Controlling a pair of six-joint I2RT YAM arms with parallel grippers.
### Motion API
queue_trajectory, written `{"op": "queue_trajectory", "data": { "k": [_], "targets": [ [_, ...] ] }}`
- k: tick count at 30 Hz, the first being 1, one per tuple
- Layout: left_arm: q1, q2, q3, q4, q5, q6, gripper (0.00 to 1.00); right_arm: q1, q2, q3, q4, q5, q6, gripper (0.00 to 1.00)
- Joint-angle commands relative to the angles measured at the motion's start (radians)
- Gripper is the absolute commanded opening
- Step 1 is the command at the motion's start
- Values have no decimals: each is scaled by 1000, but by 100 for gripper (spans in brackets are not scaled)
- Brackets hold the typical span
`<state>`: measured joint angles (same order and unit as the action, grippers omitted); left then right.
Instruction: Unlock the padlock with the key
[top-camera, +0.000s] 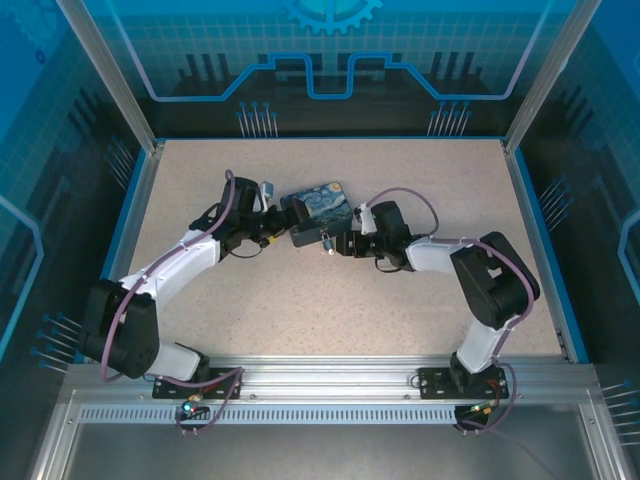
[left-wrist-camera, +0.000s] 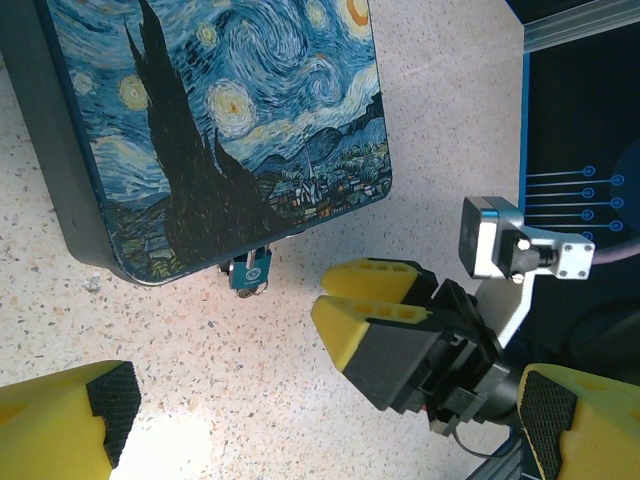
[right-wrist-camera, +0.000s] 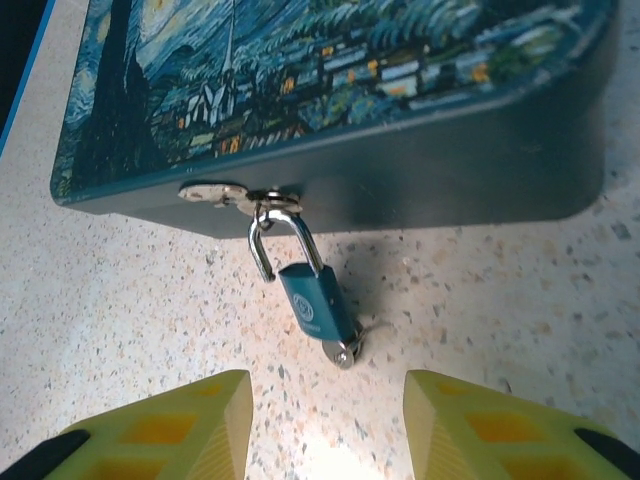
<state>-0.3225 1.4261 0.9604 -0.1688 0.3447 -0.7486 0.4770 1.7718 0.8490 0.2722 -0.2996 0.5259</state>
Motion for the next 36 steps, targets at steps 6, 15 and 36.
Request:
{"op": "queue_trajectory", "data": {
  "k": [6, 15, 36],
  "targets": [
    [5, 18, 20, -7, 21, 26, 99, 11, 93, 73, 69, -36, -46, 42],
    [5, 23, 18, -1, 25, 24, 99, 15, 149, 108, 78, -62, -46, 41],
    [5, 34, 16, 16, 27, 14, 99, 29, 186, 88, 108, -95, -36, 35]
  ]
}}
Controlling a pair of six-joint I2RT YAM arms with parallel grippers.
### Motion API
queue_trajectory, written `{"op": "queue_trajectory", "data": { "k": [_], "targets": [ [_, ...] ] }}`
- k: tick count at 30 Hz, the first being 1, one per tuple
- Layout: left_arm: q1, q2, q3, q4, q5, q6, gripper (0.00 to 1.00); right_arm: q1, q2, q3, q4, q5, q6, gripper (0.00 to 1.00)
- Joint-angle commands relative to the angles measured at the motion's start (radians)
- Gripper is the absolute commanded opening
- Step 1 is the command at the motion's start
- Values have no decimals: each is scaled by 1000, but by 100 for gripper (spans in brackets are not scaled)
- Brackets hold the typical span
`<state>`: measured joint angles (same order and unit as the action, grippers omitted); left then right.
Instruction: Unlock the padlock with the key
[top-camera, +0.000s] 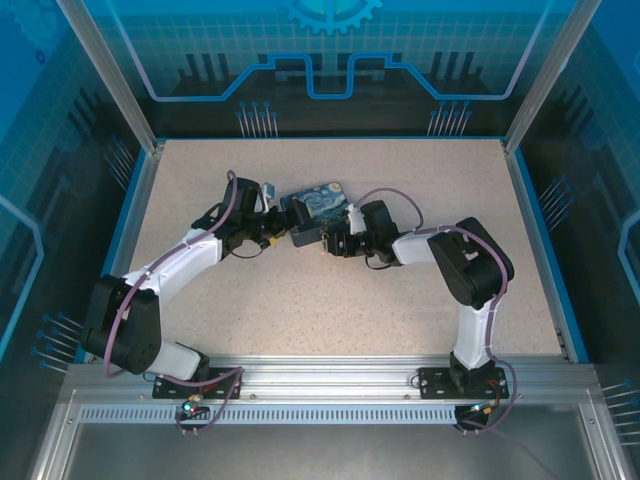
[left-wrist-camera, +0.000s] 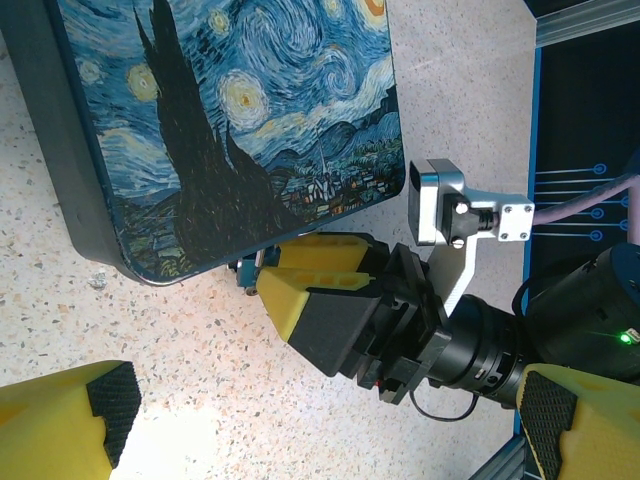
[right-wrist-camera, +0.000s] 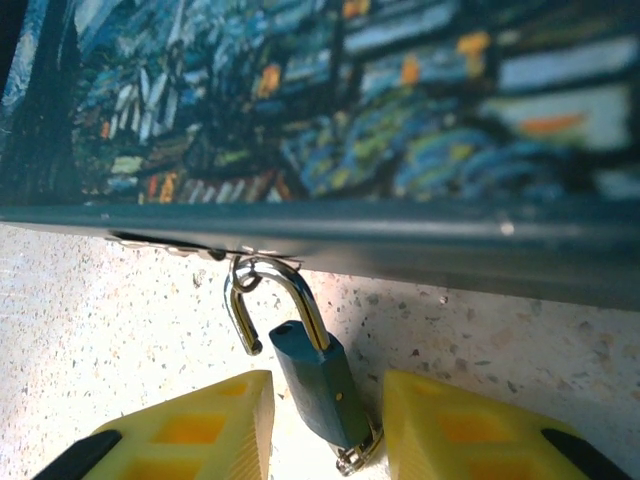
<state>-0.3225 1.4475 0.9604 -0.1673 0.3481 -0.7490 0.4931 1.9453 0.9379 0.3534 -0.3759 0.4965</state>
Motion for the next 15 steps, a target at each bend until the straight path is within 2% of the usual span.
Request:
{"op": "queue_trajectory", "data": {
  "k": [1, 15],
  "targets": [
    [5, 14, 15, 16, 23, 13, 99, 14, 12, -1, 29, -15, -6, 35],
    [5, 22, 13, 33, 32, -1, 99, 30, 21, 2, 18, -2, -13, 29]
  ]
}}
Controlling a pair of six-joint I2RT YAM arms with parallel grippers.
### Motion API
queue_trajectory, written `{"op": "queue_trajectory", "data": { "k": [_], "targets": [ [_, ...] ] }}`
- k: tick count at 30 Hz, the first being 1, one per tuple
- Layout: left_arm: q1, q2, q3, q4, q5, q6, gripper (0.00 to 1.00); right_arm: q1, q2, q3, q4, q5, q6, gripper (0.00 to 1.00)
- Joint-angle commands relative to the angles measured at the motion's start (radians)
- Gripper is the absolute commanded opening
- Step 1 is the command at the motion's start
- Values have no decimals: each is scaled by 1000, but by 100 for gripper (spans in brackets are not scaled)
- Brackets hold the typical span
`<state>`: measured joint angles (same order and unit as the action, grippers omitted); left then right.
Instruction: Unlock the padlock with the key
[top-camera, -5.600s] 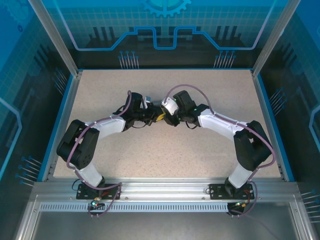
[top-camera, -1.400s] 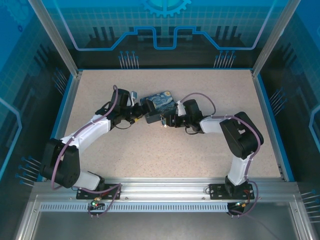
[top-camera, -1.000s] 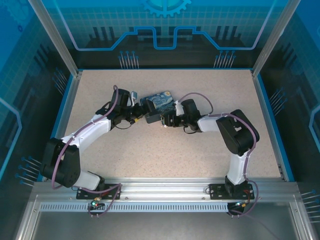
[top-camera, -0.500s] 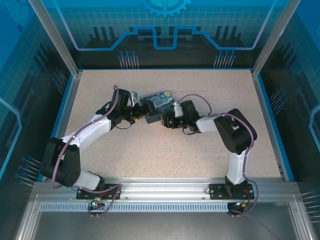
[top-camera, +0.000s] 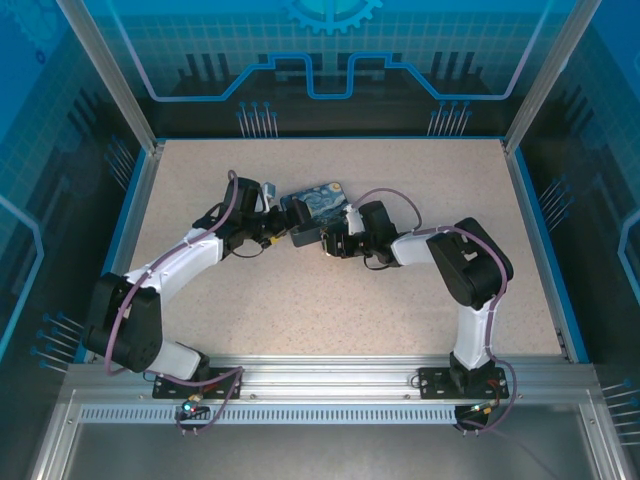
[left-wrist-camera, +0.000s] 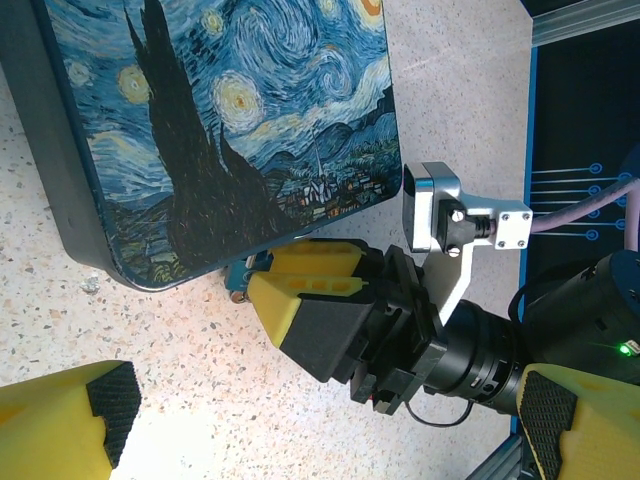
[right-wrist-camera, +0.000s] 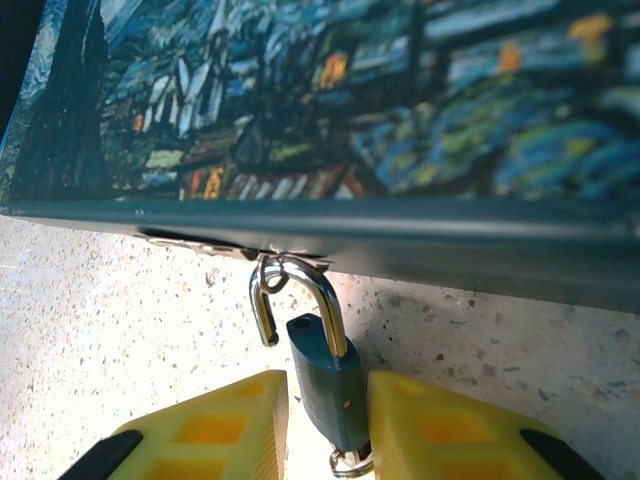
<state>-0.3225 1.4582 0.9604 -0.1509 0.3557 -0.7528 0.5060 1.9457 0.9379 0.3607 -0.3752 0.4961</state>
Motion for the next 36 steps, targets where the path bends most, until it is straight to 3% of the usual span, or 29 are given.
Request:
{"op": "queue_trajectory", "data": {
  "k": [1, 12, 26, 36],
  "targets": [
    [5, 12, 13, 17, 25, 3, 99, 20, 22, 4, 9, 1, -12, 31],
    [5, 15, 11, 24, 26, 0, 99, 28, 41, 16, 3, 21, -9, 32],
    [7, 20, 24, 3, -7, 16, 99, 27, 26, 13, -7, 28, 3, 14],
    [7, 35, 101, -189, -242, 134, 99, 26, -13, 38, -106, 53, 76, 8]
  ]
}}
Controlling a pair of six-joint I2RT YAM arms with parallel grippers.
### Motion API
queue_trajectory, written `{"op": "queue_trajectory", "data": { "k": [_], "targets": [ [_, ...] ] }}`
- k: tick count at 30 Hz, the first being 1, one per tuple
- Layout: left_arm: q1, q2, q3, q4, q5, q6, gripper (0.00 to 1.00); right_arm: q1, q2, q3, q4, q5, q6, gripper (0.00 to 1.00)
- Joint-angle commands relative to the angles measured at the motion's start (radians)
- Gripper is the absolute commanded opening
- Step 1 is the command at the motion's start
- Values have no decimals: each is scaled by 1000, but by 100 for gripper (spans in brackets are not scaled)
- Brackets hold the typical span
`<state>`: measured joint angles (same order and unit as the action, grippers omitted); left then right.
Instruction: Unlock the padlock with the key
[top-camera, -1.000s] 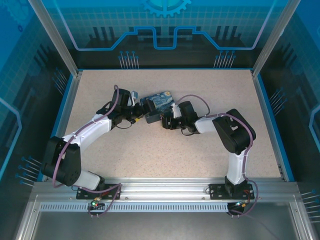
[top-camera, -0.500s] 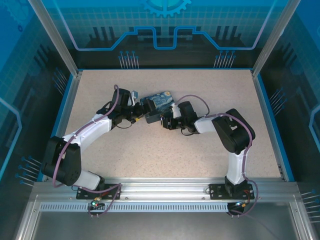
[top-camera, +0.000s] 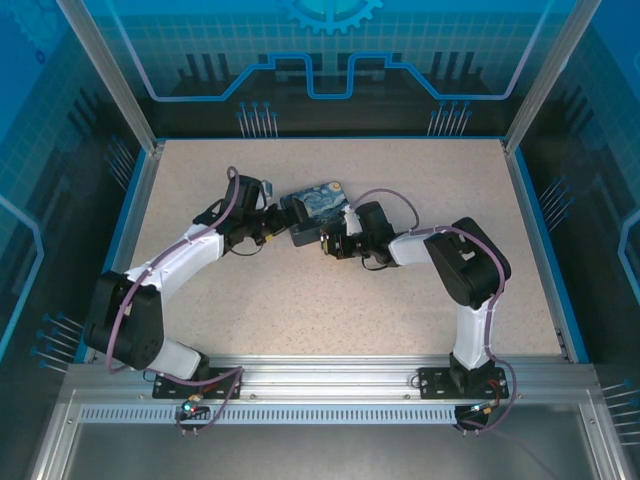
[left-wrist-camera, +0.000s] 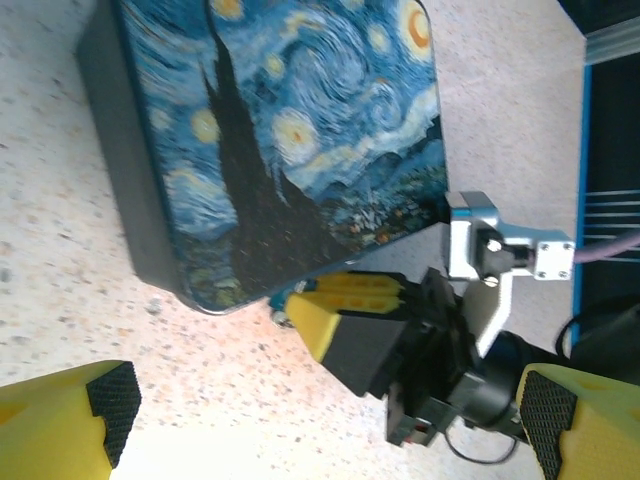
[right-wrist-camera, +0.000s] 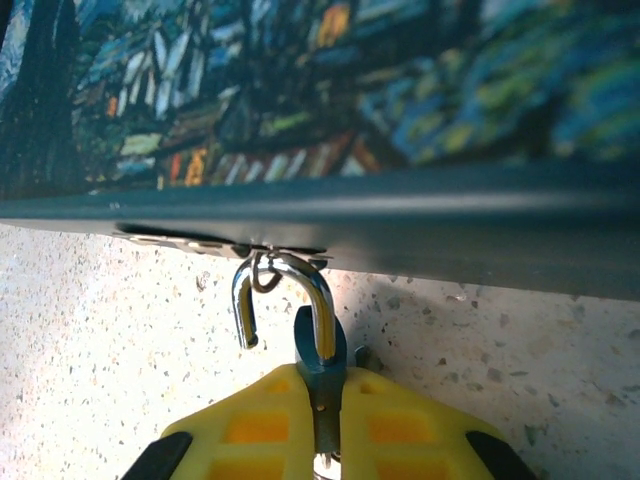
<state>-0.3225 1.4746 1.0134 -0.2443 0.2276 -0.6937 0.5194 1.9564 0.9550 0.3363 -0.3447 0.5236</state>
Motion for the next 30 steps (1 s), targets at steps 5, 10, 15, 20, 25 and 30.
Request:
{"op": "queue_trajectory", "data": {
  "k": [5, 10, 15, 20, 25, 30],
  "targets": [
    [7, 57, 72, -138, -210, 115, 99, 13, -32, 32, -132, 31, 113, 7],
    [4, 112, 83, -131, -257, 125, 99, 14, -32, 35, -164, 37, 175, 6],
    [2, 174, 108, -115, -285, 127, 99, 17, -31, 34, -182, 51, 220, 5],
    [1, 254, 160, -126, -320, 138, 99, 18, -37, 41, -213, 65, 266, 2],
    [2, 303, 184, -131, -355, 137, 99, 24, -44, 40, -223, 80, 338, 1],
    [1, 337, 203, -151, -370, 137, 99, 37, -39, 44, -220, 89, 405, 0]
  ]
}}
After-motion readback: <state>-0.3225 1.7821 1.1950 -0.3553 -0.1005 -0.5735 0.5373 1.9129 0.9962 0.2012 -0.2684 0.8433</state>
